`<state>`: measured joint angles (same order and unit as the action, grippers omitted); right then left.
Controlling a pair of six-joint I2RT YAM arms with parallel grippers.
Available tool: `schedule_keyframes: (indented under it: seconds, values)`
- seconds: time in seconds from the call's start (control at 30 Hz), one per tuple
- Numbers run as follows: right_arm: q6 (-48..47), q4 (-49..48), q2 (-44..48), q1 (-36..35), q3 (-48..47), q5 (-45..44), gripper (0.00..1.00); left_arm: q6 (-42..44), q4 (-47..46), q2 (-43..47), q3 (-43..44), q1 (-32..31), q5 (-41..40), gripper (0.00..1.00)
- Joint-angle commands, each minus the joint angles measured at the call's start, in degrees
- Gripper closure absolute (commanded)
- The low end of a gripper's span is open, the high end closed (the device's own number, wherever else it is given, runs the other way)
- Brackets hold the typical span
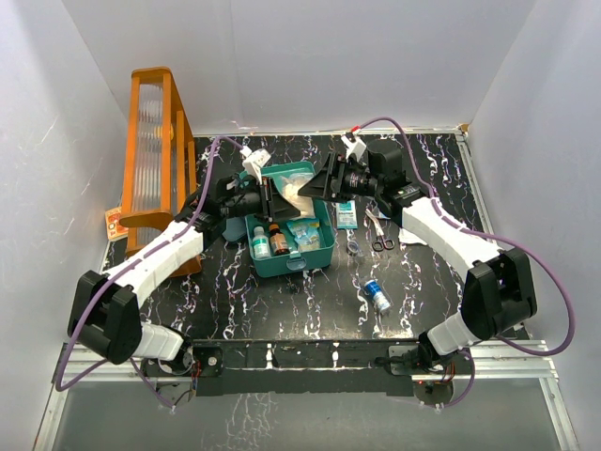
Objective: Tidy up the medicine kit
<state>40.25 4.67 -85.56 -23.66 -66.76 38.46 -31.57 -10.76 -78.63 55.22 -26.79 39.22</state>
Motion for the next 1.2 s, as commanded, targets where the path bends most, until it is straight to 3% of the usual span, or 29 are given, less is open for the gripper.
schedule_keyframes:
  seconds: [0.0, 0.13, 0.33, 0.47, 0.8, 1.17]
  values:
    - [0.5, -3.9, 2.0, 0.3, 0.3, -3.2, 0.39, 0.9, -1.0, 1.9, 0.2, 0.7, 3.1, 0.86]
    - [-0.1, -1.6, 3.5, 0.9, 1.0, -8.2, 0.40, 0.3, 1.0, 0.6, 0.9, 0.7, 3.3, 0.85]
    - [-2.0, 4.7, 5.7, 1.1, 1.2, -17.2, 0.39, 0.7, 12.1, -5.8, 6.1, 0.7, -4.0, 0.83]
    - [-2.0, 5.5, 9.4, 1.3, 2.9, -21.6, 0.39, -1.7, 14.2, -10.2, 8.3, -0.2, -5.9, 0.83]
    - [-3.2, 10.0, 13.9, 1.9, 5.5, -24.3, 0.39, -3.4, 21.2, -14.1, 9.9, -7.7, -18.7, 0.82]
    - [-6.3, 13.4, 17.5, 2.4, 9.1, -25.2, 0.39, -9.7, 19.7, -17.8, 10.2, -12.1, -23.8, 0.81]
